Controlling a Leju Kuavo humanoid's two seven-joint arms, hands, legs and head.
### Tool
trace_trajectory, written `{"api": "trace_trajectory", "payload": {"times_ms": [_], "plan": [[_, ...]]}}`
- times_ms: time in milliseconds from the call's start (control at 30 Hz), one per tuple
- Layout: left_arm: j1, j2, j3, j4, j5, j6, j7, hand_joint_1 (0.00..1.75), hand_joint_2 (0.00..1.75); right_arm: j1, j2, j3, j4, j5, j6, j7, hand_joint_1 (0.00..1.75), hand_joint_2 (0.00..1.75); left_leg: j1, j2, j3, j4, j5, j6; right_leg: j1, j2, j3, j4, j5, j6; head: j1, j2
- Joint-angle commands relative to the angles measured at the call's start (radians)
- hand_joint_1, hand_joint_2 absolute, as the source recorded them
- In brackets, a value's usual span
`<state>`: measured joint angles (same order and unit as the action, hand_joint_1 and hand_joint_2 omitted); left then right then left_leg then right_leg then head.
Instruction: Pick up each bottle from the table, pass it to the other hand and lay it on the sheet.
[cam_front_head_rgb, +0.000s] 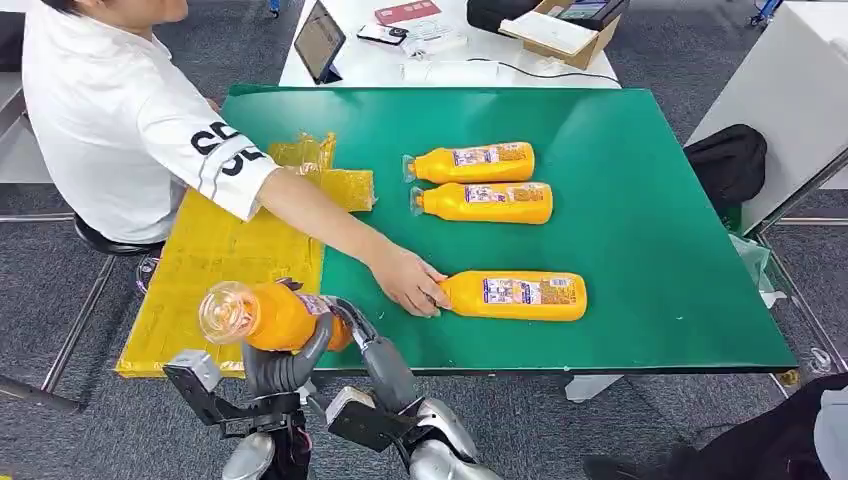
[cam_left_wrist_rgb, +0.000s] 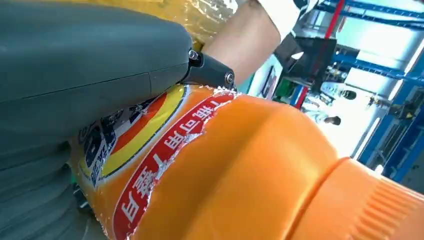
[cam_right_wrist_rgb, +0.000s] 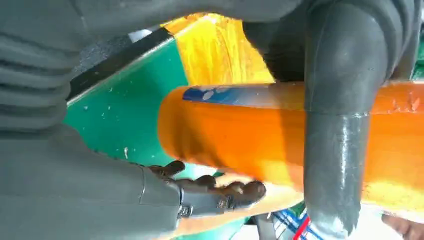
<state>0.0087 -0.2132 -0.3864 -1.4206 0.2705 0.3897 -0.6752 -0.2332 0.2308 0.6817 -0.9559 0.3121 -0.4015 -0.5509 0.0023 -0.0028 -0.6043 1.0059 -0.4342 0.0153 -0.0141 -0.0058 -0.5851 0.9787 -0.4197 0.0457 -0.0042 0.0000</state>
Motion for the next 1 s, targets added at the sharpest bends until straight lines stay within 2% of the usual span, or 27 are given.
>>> {"api": "trace_trajectory", "payload": {"times_ms": [33, 167, 200, 267, 500, 833, 900, 1000], "plan": [[-0.084, -0.006, 0.101, 0.028, -0.068, 0.108, -0.023, 1.75, 1.75, -0.017, -0.012, -0.033, 0.009, -0.047, -0.066, -0.009, 0.0, 0.0, 0.0, -0.001, 0.001, 0.0, 0.0, 0.0, 0.0, -0.001, 0.001, 0.0, 0.0, -0.001, 0.0, 0.0], [-0.167, 0.03, 0.132, 0.121, -0.34, 0.308, -0.023, 1.75, 1.75, 0.01, -0.025, -0.063, -0.118, -0.073, -0.141, -0.074, 0.0, 0.0, 0.0, -0.002, 0.001, 0.0, 0.001, -0.001, 0.0, -0.002, 0.001, 0.0, 0.0, -0.001, 0.0, 0.0], [-0.195, 0.02, 0.185, 0.176, -0.424, 0.308, -0.023, 1.75, 1.75, 0.02, -0.027, -0.076, -0.163, -0.082, -0.166, -0.087, 0.0, 0.0, 0.0, -0.002, 0.001, -0.001, 0.001, -0.001, 0.0, -0.002, 0.001, 0.0, 0.0, -0.001, 0.0, 0.0], [-0.269, -0.019, 0.378, 0.286, -0.718, 0.308, -0.023, 1.75, 1.75, 0.038, -0.03, -0.097, -0.263, -0.132, -0.192, -0.109, 0.0, 0.0, 0.0, -0.003, 0.002, -0.001, 0.001, -0.001, 0.0, -0.003, 0.002, 0.0, -0.001, -0.002, 0.0, 0.0], [-0.295, -0.005, 0.382, 0.313, -0.706, 0.308, -0.023, 1.75, 1.75, 0.038, -0.036, -0.092, -0.286, -0.136, -0.191, -0.101, 0.0, 0.0, 0.001, 0.001, 0.004, -0.001, 0.0, -0.001, 0.001, 0.001, 0.003, 0.0, 0.0, -0.002, 0.0, 0.0], [-0.295, -0.005, 0.382, 0.313, -0.706, 0.308, -0.023, 1.75, 1.75, 0.038, -0.036, -0.092, -0.286, -0.136, -0.191, -0.101, 0.0, 0.0, 0.0, 0.001, 0.002, 0.0, 0.001, -0.001, 0.0, 0.0, 0.002, 0.0, 0.0, -0.001, 0.0, 0.0], [-0.299, -0.042, 0.476, 0.286, -0.87, 0.308, -0.023, 1.75, 1.75, 0.037, -0.037, -0.082, -0.288, -0.146, -0.218, -0.139, 0.0, 0.0, 0.001, 0.001, 0.003, 0.0, 0.001, -0.001, 0.0, 0.0, 0.003, 0.0, 0.0, -0.002, 0.0, 0.0], [-0.408, -0.034, 0.623, 0.415, -1.121, 0.308, -0.023, 1.75, 1.75, 0.061, -0.031, -0.063, -0.368, -0.103, -0.264, -0.144, 0.0, 0.0, 0.001, 0.001, 0.002, 0.001, 0.001, -0.001, 0.001, -0.001, 0.002, 0.001, 0.0, -0.002, 0.0, 0.0]]}}
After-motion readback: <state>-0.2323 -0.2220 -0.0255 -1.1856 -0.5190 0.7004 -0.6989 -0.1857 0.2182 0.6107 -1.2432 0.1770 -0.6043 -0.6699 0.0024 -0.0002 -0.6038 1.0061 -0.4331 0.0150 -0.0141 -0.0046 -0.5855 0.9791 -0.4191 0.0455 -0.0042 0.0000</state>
